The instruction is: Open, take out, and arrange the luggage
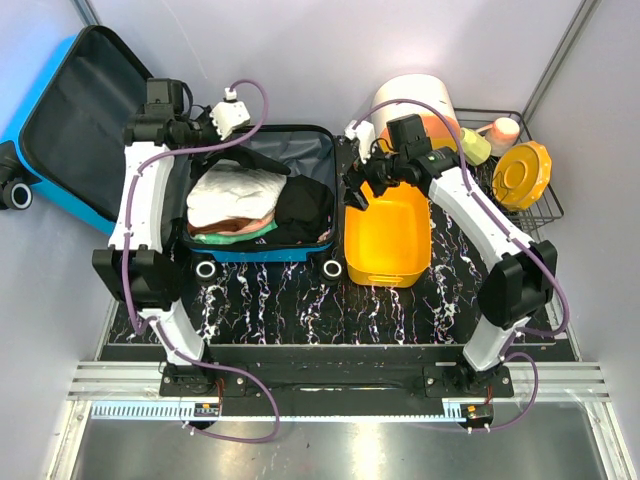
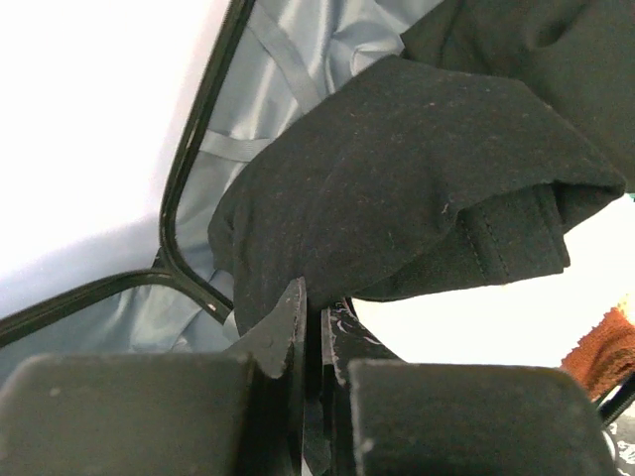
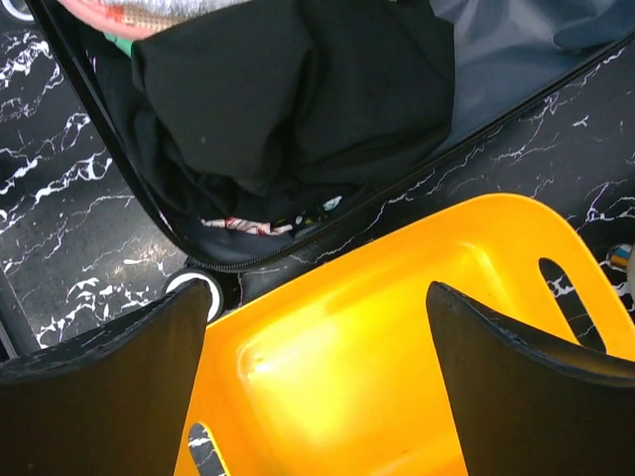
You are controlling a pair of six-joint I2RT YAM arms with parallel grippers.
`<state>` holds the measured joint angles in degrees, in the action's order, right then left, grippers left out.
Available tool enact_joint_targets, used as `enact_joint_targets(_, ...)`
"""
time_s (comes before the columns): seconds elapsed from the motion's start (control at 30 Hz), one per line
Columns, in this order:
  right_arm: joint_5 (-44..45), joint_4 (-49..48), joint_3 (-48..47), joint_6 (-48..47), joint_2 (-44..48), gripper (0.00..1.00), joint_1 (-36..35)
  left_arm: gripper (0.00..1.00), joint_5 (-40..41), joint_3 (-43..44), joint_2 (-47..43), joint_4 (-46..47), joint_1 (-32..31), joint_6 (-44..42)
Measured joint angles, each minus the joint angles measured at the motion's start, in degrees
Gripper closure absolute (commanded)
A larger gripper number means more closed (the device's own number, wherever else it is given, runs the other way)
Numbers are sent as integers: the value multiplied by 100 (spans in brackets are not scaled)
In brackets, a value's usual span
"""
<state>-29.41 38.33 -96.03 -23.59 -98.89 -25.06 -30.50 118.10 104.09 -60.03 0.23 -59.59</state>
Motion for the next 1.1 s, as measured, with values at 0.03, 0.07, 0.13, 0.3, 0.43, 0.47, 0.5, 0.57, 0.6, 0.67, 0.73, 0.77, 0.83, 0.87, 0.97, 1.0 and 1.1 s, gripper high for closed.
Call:
enact_joint_targets(0.03,-28,-17,-70,17,-50,2,0,100,26,0,-57,24,0,74)
enact_joint_targets(0.07,-42,-42,-138,39,-105,2,0,100,61,2,-129,50,2,157)
enact_joint_targets(0.13,-81,-90,-240,72,-203,2,0,100,136,7,-334,144,2,337)
enact_joint_targets(0.3,-197,-142,-529,138,-492,1,0,100,247,337,-704,236,2,671)
enact_joint_targets(0.43,-278,-243,-562,184,-588,1,11,100,275,780,-844,323,-46,977)
enact_joint_targets(0.47,-299,-295,-551,205,-590,1,24,100,275,861,-883,358,-70,1049)
enact_joint_targets(0.5,-339,-380,-520,234,-588,1,33,100,275,929,-927,396,-101,1150)
enact_joint_targets(0.57,-448,-656,-352,291,-551,1,72,100,271,1008,-1021,435,-151,1279)
enact_joint_targets(0.6,-479,-748,-243,313,-529,1,96,100,271,1045,-1078,437,-184,1344)
enact_joint_targets(0.67,-522,-844,-63,343,-514,1,129,100,273,1056,-1233,450,-256,1458)
enact_joint_targets(0.73,-540,-898,81,369,-511,1,157,100,286,1045,-1425,448,-330,1528)
enact_joint_targets(0.77,-544,-905,149,378,-501,1,164,100,289,1021,-1519,450,-356,1554)
enact_joint_targets(0.83,-566,-933,249,402,-472,0,179,100,293,892,-1794,470,-433,1641)
enact_joint_targets(0.87,-575,-957,297,415,-446,1,181,100,293,837,-1904,470,-470,1681)
enact_joint_targets(0.97,-584,-1099,555,472,-227,0,188,100,271,595,-2277,490,-688,1882)
enact_joint_targets(1.0,-586,-1117,651,494,-127,0,195,100,249,538,-2352,487,-782,1947)
enact_joint_targets(1.1,-577,-1161,914,603,184,0,225,100,149,492,-2417,459,-1150,2208)
